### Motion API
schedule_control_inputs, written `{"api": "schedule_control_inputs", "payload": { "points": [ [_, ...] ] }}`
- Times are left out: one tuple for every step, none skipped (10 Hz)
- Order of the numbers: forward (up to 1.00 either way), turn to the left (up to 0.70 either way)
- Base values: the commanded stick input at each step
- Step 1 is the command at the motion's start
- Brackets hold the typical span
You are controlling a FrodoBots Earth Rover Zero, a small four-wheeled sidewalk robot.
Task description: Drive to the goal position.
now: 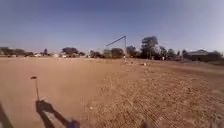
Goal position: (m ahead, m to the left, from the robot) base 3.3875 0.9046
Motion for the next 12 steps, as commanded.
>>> {"api": "schedule_control_inputs", "payload": {
  "points": [
    [1.0,0.0],
    [1.0,0.0],
    [1.0,0.0],
    [1.0,0.0],
    [1.0,0.0],
    [1.0,0.0],
    [1.0,0.0],
    [1.0,0.01],
    [1.0,0.03],
    [1.0,0.04],
    [1.0,0.13],
    [1.0,0.14]
  ]
}}
